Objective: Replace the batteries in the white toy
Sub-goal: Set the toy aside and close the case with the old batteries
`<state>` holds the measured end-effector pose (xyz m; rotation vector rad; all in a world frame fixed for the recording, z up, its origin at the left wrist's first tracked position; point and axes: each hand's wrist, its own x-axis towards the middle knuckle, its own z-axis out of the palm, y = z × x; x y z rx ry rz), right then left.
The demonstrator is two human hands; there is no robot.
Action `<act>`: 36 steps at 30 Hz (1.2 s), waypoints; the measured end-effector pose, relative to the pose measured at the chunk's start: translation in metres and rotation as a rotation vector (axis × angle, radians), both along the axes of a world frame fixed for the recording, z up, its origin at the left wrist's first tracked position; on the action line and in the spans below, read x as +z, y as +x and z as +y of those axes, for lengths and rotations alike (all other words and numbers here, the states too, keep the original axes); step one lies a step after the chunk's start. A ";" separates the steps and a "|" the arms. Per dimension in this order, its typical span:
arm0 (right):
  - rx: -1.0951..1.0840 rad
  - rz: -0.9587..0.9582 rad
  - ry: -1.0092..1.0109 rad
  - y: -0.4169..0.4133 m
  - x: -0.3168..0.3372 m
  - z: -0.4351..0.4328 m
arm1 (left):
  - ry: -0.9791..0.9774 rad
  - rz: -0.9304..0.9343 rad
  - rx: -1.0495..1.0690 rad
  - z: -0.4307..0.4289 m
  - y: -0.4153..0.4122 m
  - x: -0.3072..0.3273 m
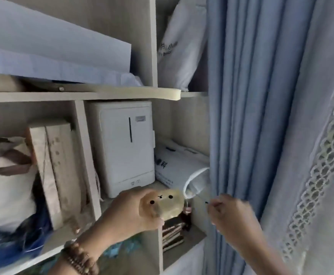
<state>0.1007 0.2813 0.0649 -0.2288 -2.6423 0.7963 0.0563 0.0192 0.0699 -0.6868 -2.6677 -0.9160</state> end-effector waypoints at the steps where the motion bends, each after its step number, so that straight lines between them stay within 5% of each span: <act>1: 0.065 -0.004 -0.002 -0.018 -0.001 -0.008 | -0.012 0.004 0.056 -0.008 -0.005 -0.001; 12: 0.531 0.047 -0.156 -0.132 -0.031 -0.072 | -0.102 -0.153 0.522 -0.028 -0.024 -0.021; 23: 0.538 0.004 0.088 -0.173 -0.045 -0.101 | -0.044 -0.192 0.646 -0.019 -0.054 -0.046; 36: 0.517 -0.089 0.072 -0.186 -0.053 -0.107 | 0.030 -0.345 0.628 -0.022 -0.059 -0.049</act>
